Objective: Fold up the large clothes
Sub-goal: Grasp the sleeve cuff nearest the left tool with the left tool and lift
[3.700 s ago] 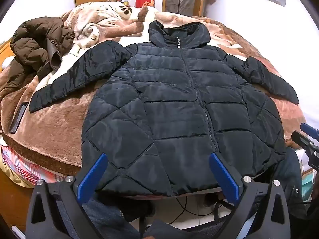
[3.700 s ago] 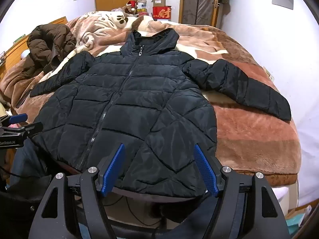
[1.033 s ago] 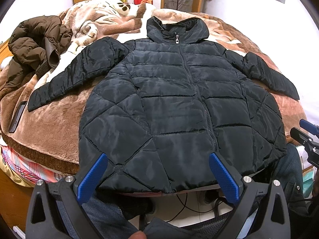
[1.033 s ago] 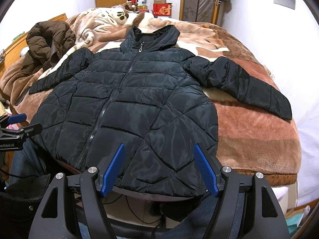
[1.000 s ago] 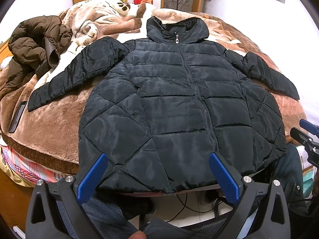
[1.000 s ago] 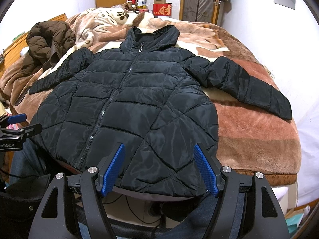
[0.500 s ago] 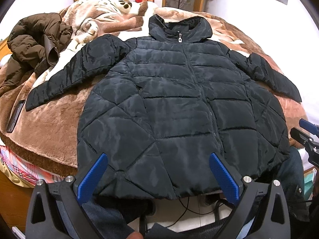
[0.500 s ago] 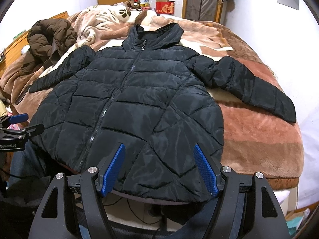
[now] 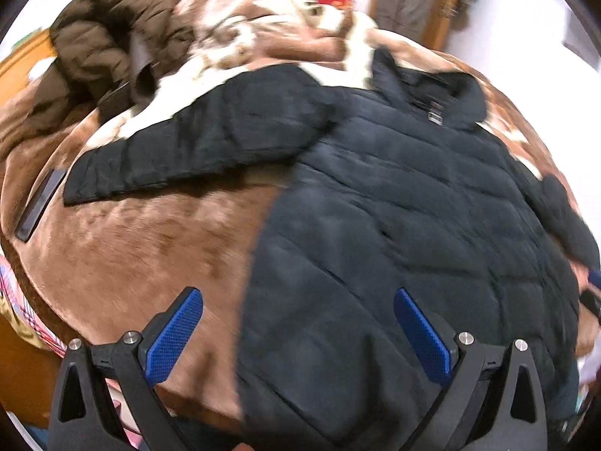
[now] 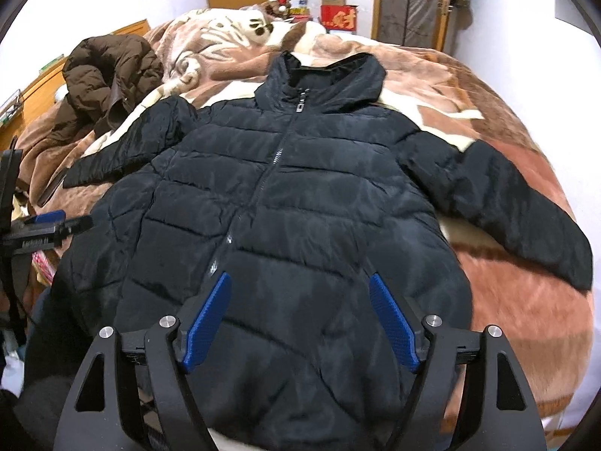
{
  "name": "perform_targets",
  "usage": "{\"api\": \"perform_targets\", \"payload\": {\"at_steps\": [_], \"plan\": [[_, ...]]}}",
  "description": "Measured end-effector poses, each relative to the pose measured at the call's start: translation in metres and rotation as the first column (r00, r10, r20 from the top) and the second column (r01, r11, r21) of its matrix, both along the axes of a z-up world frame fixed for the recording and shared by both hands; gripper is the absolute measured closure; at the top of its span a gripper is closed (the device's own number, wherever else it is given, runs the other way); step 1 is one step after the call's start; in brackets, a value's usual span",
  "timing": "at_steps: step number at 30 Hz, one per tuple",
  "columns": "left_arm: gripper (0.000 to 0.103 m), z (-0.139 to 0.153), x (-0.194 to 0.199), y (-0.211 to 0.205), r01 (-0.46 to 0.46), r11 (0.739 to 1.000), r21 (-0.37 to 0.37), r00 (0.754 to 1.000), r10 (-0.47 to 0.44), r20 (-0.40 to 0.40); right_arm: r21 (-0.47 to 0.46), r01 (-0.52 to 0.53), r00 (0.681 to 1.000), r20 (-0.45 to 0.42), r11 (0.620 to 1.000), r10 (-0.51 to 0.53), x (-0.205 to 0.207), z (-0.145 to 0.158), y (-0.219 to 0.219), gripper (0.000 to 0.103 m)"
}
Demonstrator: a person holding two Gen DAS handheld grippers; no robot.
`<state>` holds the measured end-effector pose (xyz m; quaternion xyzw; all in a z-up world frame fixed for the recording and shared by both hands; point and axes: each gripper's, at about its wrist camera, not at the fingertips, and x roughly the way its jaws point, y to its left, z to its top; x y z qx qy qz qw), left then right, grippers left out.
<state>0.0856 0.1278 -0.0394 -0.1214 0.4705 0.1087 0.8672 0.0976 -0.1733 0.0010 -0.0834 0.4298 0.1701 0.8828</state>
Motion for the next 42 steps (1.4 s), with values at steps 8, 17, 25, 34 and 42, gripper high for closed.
{"api": "perform_targets", "payload": {"at_steps": [8,17,25,34,42], "plan": [[0.000,-0.033,0.034,0.101,-0.214,0.976,-0.027,0.976,0.213,-0.039,-0.072,-0.047,0.999,-0.007,0.996,0.046,0.051,-0.014,0.031,0.027],[0.002,-0.080,0.057,0.183,-0.374,0.913,-0.164,0.927,0.369,-0.062,-0.108,-0.073,0.997,-0.033,0.991,0.070,0.091,-0.037,0.056,0.027],[0.015,-0.097,0.077,0.218,-0.463,0.864,-0.200,0.882,0.471,-0.005,-0.144,-0.031,0.997,-0.070,0.989,0.021,0.110,-0.059,0.047,0.027],[0.081,-0.065,0.084,0.220,-0.429,0.883,-0.192,0.895,0.444,0.038,-0.196,0.017,0.998,-0.052,0.980,-0.027,0.106,-0.064,0.027,0.027],[0.086,0.043,0.072,0.174,-0.284,0.941,-0.184,0.920,0.322,0.224,-0.165,0.030,0.999,-0.031,0.986,-0.036,0.086,-0.051,0.011,0.027]]}}
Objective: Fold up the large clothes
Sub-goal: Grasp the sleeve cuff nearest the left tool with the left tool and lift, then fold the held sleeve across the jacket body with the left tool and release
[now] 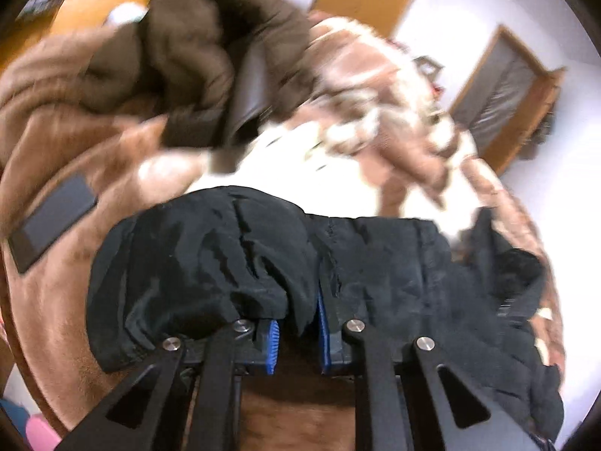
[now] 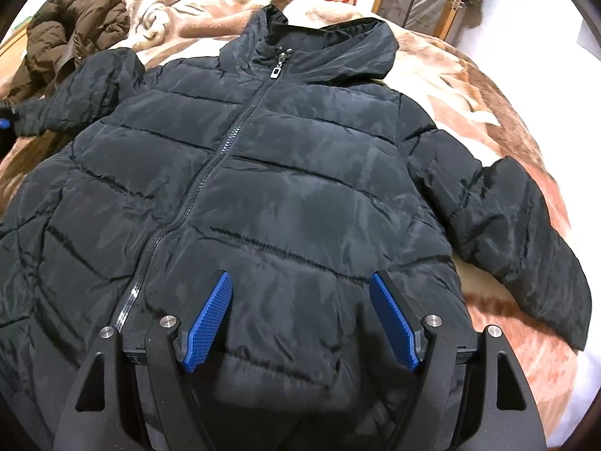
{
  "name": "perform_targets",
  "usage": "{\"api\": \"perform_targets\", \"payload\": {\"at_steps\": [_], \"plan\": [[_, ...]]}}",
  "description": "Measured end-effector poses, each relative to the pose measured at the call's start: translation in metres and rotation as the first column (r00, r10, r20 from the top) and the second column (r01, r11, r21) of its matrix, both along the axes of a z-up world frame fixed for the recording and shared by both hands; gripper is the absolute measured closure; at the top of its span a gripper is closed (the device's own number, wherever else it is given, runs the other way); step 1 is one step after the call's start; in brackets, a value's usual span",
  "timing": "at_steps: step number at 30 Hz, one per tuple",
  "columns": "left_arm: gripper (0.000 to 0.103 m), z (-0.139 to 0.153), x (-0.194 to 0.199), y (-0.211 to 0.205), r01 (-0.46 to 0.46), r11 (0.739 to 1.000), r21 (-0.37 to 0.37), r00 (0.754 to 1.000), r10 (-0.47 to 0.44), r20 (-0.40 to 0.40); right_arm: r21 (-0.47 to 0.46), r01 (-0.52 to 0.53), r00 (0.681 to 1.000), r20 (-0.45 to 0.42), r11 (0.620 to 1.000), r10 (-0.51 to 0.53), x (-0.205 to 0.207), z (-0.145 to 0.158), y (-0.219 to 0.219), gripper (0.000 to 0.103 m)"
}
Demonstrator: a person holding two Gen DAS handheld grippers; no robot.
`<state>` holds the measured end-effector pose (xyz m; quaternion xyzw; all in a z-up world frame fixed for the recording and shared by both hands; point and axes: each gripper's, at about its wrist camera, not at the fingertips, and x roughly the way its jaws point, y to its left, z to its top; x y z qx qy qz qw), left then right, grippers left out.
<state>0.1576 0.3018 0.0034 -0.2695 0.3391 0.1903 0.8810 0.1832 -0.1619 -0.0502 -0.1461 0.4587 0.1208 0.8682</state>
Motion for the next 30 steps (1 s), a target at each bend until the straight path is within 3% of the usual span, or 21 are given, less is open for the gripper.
{"api": "perform_targets", "payload": {"at_steps": [4,8,12,17,19,21,23,27,30], "plan": [[0.086,0.059,0.012,-0.049,0.122,0.991,0.059,0.989,-0.126,0.081,0.037,0.026,1.000,0.017,0.999,-0.027,-0.005,0.008,-0.016,0.027],[0.086,0.091,0.040,-0.114,0.271,0.958,0.098,0.953,-0.281,0.109,0.091,0.066,0.997,0.025,0.994,-0.069,-0.008,0.016,-0.037,0.027],[0.086,0.085,0.076,-0.180,0.403,0.911,0.090,0.908,-0.410,0.085,0.130,0.108,0.993,0.027,0.986,-0.112,-0.009,0.018,-0.061,0.027],[0.084,0.044,0.126,-0.257,0.525,0.850,0.038,0.850,-0.526,0.007,0.192,0.155,0.987,0.012,0.969,-0.161,-0.007,0.014,-0.093,0.027],[0.077,0.024,0.141,-0.279,0.554,0.833,0.006,0.833,-0.553,-0.014,0.204,0.164,0.985,0.009,0.965,-0.169,-0.006,0.011,-0.103,0.027],[0.046,0.007,0.154,-0.296,0.582,0.811,-0.054,0.812,-0.584,-0.014,0.216,0.172,0.984,0.001,0.961,-0.176,-0.004,0.007,-0.110,0.027],[0.033,-0.005,0.161,-0.317,0.611,0.786,-0.094,0.790,-0.614,-0.001,0.229,0.179,0.983,-0.018,0.957,-0.180,-0.002,0.002,-0.115,0.027],[0.025,-0.005,0.152,-0.347,0.670,0.730,-0.137,0.740,-0.671,0.041,0.241,0.193,0.981,-0.029,0.951,-0.192,0.000,-0.001,-0.124,0.027],[0.022,0.006,0.142,-0.360,0.710,0.694,-0.117,0.703,-0.709,0.056,0.261,0.201,0.979,-0.020,0.944,-0.203,-0.001,0.005,-0.128,0.027]]}}
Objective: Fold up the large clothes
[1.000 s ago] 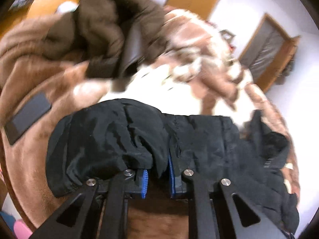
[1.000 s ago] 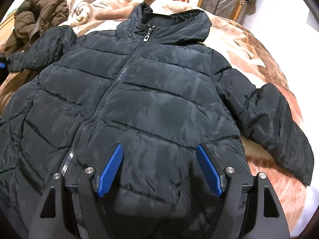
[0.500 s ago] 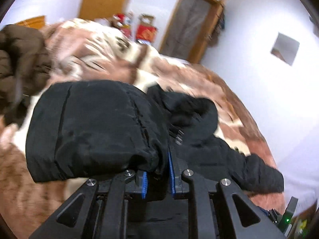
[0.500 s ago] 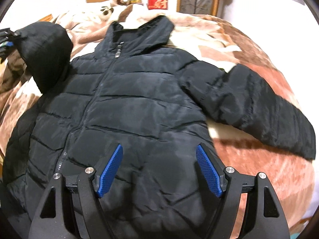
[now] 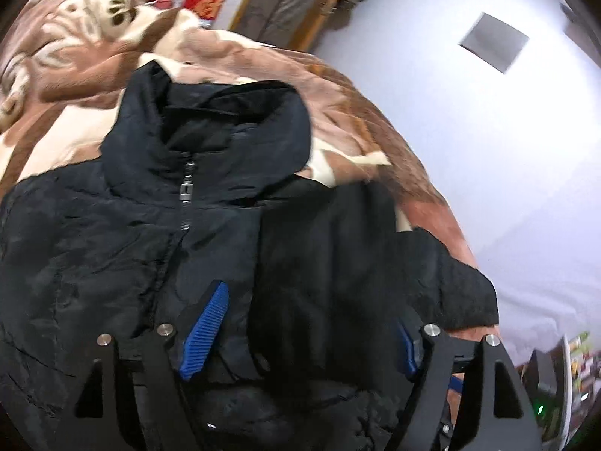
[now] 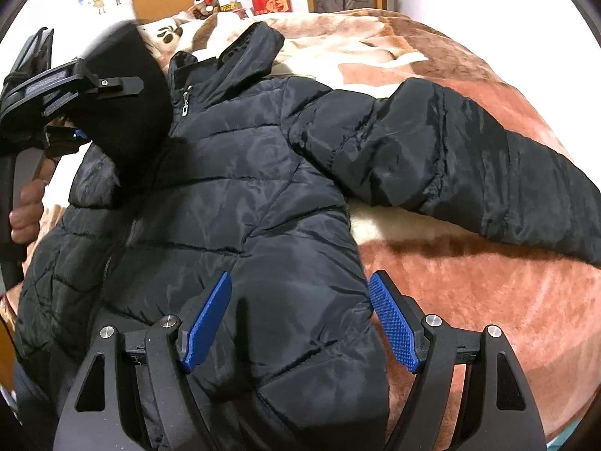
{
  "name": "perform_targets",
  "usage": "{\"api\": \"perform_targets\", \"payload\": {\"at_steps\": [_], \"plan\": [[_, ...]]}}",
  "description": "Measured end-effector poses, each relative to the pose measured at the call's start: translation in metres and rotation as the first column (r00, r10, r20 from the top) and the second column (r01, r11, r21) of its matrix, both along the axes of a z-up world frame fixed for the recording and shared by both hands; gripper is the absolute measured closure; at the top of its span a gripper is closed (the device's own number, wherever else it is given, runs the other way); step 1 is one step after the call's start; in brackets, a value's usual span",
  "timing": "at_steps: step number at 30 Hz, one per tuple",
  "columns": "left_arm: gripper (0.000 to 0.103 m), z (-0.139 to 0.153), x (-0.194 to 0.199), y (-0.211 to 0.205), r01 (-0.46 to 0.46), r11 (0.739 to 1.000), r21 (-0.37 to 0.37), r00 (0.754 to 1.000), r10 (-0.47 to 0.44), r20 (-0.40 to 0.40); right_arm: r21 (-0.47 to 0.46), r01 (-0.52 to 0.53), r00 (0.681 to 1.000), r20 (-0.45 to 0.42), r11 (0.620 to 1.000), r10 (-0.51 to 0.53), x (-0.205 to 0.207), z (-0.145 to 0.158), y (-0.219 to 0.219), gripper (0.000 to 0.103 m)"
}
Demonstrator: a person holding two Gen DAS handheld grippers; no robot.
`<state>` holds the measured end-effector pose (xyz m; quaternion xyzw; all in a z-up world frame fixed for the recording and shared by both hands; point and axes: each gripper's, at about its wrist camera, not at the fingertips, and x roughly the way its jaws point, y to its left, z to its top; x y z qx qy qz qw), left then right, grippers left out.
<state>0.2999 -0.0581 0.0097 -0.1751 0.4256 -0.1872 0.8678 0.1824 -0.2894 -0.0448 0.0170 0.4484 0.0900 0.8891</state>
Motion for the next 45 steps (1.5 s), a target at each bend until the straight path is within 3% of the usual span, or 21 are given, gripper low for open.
{"api": "perform_targets", "payload": {"at_steps": [6,11,15,17,20,25,28,31,35,39,42,45], "plan": [[0.022,0.019,-0.029,0.018,0.021,0.998,0.056,0.998,-0.024,0.062,0.014,-0.010,0.999,0.040,1.000,0.010,0.002,0.019,0.008,0.027],[0.022,0.011,-0.035,0.065,-0.071,0.983,0.171,0.995,0.056,0.088,0.067,-0.032,0.999,0.014,0.997,0.031,0.028,0.017,0.025,0.027],[0.022,-0.008,-0.021,0.110,-0.151,0.959,0.241,0.988,0.142,0.054,0.090,-0.058,0.996,-0.064,0.994,0.064,0.066,-0.006,0.049,0.043],[0.022,-0.021,-0.011,0.124,-0.182,0.946,0.267,0.983,0.178,0.039,0.057,-0.075,0.991,-0.107,0.996,0.081,0.088,-0.024,0.062,0.052],[0.023,-0.042,0.002,0.145,-0.209,0.938,0.275,0.976,0.218,-0.002,0.010,-0.074,0.988,-0.138,0.997,0.074,0.121,-0.039,0.067,0.058],[0.023,-0.048,0.017,0.168,-0.233,0.935,0.268,0.971,0.240,0.007,0.005,0.008,0.995,-0.099,1.000,-0.007,0.141,-0.018,0.045,0.058],[0.023,-0.043,0.032,0.180,-0.257,0.927,0.273,0.966,0.255,0.047,-0.034,0.008,1.000,-0.014,0.999,-0.008,0.126,0.003,0.044,0.058],[0.023,-0.052,0.054,0.187,-0.271,0.902,0.335,0.962,0.267,0.059,-0.044,-0.050,0.998,0.040,0.998,0.052,0.132,0.014,0.065,0.058],[0.026,-0.088,0.076,0.195,-0.279,0.882,0.379,0.953,0.304,-0.006,-0.049,-0.083,0.996,-0.051,0.995,0.080,0.179,-0.018,0.091,0.058],[0.025,-0.109,0.077,0.192,-0.291,0.878,0.380,0.948,0.317,-0.006,-0.062,-0.083,0.994,-0.082,0.995,0.078,0.201,-0.045,0.093,0.058],[0.026,-0.106,0.079,0.188,-0.284,0.869,0.406,0.949,0.316,-0.013,-0.070,-0.090,0.992,-0.098,0.993,0.083,0.202,-0.043,0.092,0.058],[0.035,-0.084,0.063,0.190,-0.299,0.884,0.360,0.948,0.319,0.002,-0.049,-0.069,0.995,-0.075,0.996,0.065,0.188,-0.022,0.086,0.058]]}}
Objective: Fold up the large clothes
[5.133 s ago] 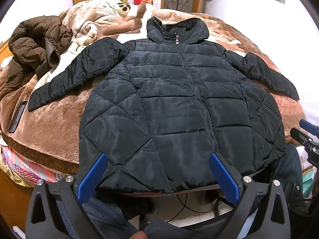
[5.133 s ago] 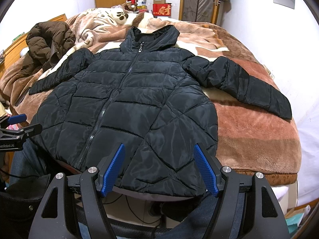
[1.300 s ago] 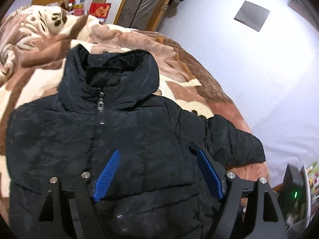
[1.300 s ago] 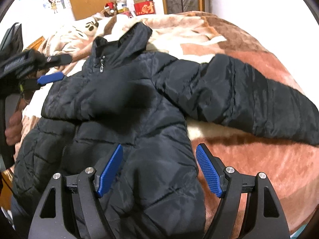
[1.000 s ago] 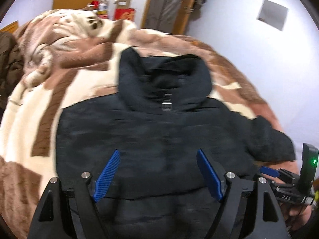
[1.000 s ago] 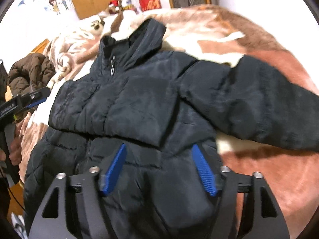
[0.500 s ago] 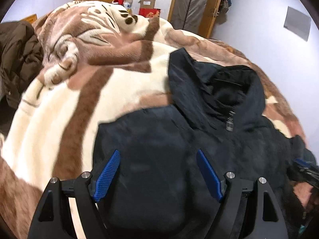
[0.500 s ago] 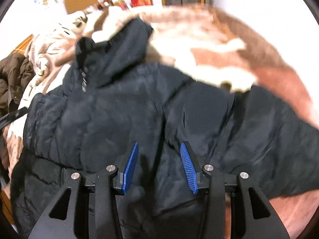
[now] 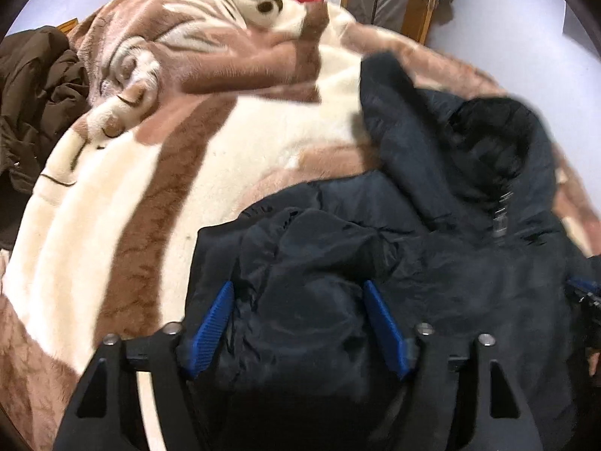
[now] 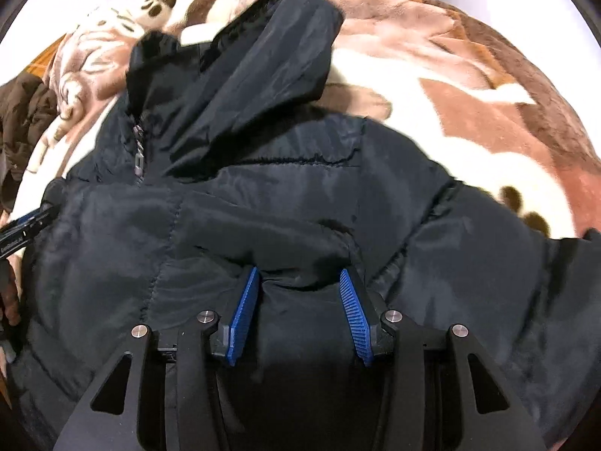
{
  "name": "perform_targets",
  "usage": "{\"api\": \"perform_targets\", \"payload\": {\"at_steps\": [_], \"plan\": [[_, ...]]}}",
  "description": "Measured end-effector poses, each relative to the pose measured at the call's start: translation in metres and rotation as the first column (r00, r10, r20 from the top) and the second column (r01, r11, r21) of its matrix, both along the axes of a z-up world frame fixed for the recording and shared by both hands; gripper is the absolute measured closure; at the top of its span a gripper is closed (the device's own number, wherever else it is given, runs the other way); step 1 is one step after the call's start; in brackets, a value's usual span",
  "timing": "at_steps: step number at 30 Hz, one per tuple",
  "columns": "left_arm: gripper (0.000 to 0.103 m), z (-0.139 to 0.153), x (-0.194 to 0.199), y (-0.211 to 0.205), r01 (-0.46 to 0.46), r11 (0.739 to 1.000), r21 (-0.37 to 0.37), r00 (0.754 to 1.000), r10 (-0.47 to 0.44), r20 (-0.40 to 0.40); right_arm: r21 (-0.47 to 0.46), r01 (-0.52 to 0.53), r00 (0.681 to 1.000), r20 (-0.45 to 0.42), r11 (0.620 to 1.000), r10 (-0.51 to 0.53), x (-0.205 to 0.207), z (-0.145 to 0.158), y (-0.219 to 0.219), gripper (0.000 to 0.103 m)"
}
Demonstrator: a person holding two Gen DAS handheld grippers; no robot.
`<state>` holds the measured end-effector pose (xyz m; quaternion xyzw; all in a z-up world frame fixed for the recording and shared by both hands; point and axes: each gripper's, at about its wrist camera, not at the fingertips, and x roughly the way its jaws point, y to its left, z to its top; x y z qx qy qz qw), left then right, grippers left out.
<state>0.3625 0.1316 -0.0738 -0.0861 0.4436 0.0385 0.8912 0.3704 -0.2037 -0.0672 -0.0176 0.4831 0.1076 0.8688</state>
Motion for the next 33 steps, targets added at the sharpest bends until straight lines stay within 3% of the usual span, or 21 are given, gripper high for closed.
{"api": "perform_targets", "payload": {"at_steps": [4,8,12,20,27,33], "plan": [[0.036,0.021,-0.038,0.000,0.004,0.999,-0.046,0.997,-0.001,0.076,0.039,-0.018,0.998,0.068,0.999,0.015,-0.043,0.022,-0.007,0.058],[0.036,-0.011,-0.035,-0.009,-0.006,1.000,-0.020,1.000,0.005,-0.024,-0.004,-0.037,0.999,-0.007,0.999,0.037,-0.043,-0.009,0.004,0.058],[0.036,-0.011,-0.034,-0.017,-0.013,1.000,0.006,0.999,0.013,-0.034,-0.009,-0.038,0.999,-0.038,0.999,0.037,-0.037,-0.019,0.004,0.058],[0.036,0.042,-0.077,-0.049,0.026,0.999,0.046,0.999,-0.027,0.026,-0.007,-0.021,1.000,0.014,1.000,0.021,-0.074,0.020,-0.007,0.058],[0.036,0.093,-0.149,-0.103,0.102,0.994,0.043,0.988,-0.106,0.109,0.053,-0.002,0.996,0.090,0.999,-0.002,-0.160,0.059,-0.034,0.058],[0.036,0.115,-0.201,-0.141,0.160,0.986,0.041,0.978,-0.164,0.126,0.109,0.017,0.995,0.101,0.994,-0.028,-0.218,0.075,-0.058,0.056]]}}
